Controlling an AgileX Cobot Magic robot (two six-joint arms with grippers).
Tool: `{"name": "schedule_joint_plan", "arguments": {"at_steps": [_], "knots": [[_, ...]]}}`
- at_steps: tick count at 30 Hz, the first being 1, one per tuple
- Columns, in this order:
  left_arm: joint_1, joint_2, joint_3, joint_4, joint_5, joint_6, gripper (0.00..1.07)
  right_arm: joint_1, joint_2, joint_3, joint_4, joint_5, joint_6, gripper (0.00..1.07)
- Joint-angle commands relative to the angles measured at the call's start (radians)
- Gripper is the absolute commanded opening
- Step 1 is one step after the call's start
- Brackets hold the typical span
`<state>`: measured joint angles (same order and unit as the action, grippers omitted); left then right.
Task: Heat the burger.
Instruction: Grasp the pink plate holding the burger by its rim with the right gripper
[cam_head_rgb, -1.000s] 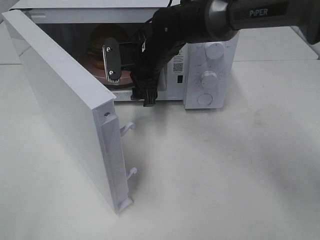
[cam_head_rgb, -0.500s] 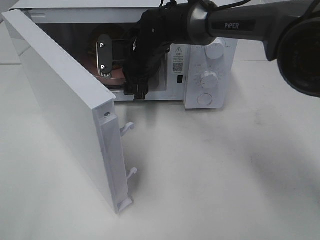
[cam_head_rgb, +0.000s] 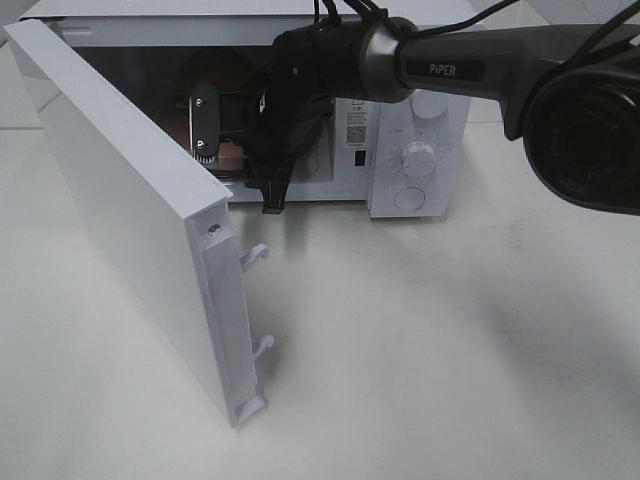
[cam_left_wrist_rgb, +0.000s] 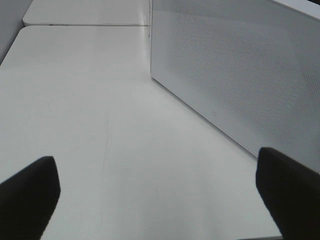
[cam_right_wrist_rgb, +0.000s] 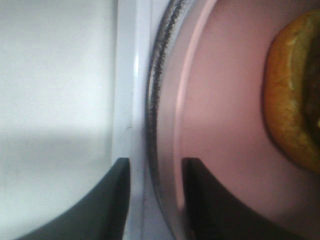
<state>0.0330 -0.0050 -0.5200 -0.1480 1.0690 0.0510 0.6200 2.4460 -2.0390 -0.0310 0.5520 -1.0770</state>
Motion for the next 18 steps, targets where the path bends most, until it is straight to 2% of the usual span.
{"name": "schedule_joint_plan", "arguments": {"at_steps": [1,2,18], "knots": [[0.004,-0.017,0.005,-0.003,-0.005,0.0,1.0,0.0,0.002,-0.013,-0.012,-0.05,-0.007,0.13],[0.004,-0.017,0.005,-0.003,-0.005,0.0,1.0,0.0,0.001,-0.014,-0.008,-0.051,-0.007,0.0],[0.004,-0.017,0.005,-0.003,-0.005,0.0,1.0,0.0,-0.048,-0.012,-0.005,0.034,-0.075,0.0]]}}
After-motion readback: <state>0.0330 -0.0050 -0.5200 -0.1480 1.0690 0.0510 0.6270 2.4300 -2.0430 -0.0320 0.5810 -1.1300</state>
